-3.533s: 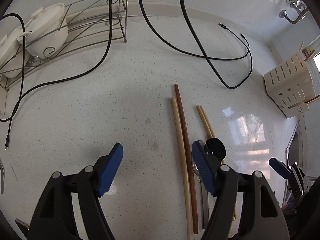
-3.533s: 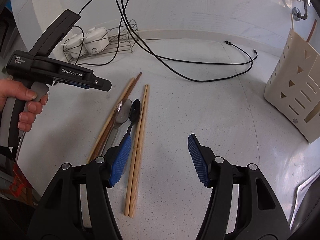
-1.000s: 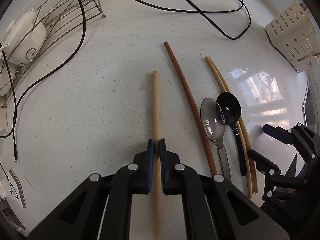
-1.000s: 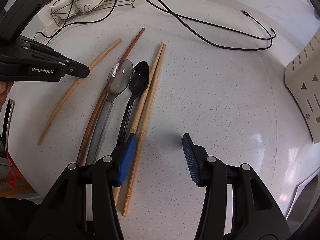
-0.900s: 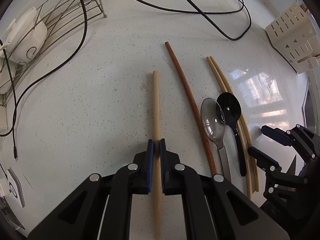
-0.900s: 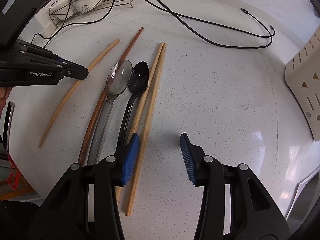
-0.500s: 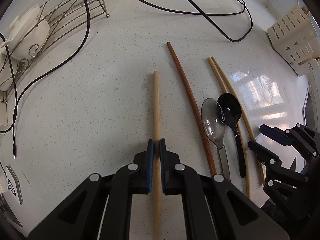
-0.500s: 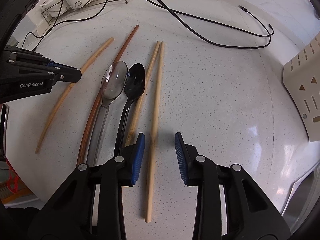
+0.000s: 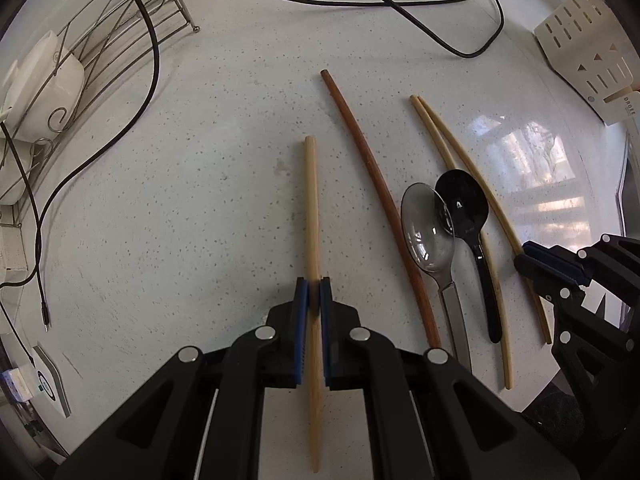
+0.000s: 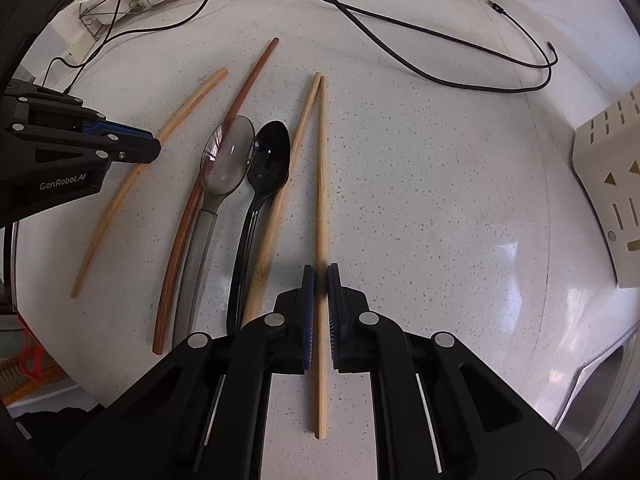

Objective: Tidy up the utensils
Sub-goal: 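Hold the bamboo chopstick with the left tool while the right tool grasps another bamboo chopstick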

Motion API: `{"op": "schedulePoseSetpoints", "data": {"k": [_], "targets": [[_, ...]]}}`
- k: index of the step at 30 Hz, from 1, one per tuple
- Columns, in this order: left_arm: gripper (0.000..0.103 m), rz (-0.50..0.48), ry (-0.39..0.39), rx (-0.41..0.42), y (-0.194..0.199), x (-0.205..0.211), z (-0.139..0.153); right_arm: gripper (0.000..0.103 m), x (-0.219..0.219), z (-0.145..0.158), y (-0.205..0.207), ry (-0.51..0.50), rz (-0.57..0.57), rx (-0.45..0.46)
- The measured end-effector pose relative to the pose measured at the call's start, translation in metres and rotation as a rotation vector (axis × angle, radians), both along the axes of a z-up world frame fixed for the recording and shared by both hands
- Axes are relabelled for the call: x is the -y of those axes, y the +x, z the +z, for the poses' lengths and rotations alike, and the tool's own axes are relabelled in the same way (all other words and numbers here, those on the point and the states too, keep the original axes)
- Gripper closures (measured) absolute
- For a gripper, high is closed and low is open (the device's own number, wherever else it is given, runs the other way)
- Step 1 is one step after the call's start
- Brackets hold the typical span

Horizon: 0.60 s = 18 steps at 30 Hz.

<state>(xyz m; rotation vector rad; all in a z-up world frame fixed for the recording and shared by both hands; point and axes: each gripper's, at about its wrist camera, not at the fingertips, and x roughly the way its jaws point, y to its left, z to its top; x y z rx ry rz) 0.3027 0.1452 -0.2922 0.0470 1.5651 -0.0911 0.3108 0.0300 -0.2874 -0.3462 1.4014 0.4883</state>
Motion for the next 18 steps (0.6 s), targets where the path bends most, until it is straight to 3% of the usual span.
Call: {"op": "schedulePoseSetpoints", "data": {"k": [5,7,10,18], "targets": [[0.097,-0.033,0.03,-0.033,0.009,0.007,-0.001,0.097,0.004,0.0,0.004,0.026,-0.011,-0.032],[0.084,-0.035,0.024,-0.053,0.012,0.01,-0.001,0.097,0.004,0.0,0.003,0.03,-0.013,-0.038],[0.065,-0.038,0.087,-0.052,0.021,0.018,-0.002,0.097,0.006,-0.001,0.003,0.037,-0.014,-0.039],[0.065,-0.023,0.062,-0.065,0.026,0.015,-0.003,0.097,0.012,-0.001,0.005,0.054,-0.02,-0.043]]}}
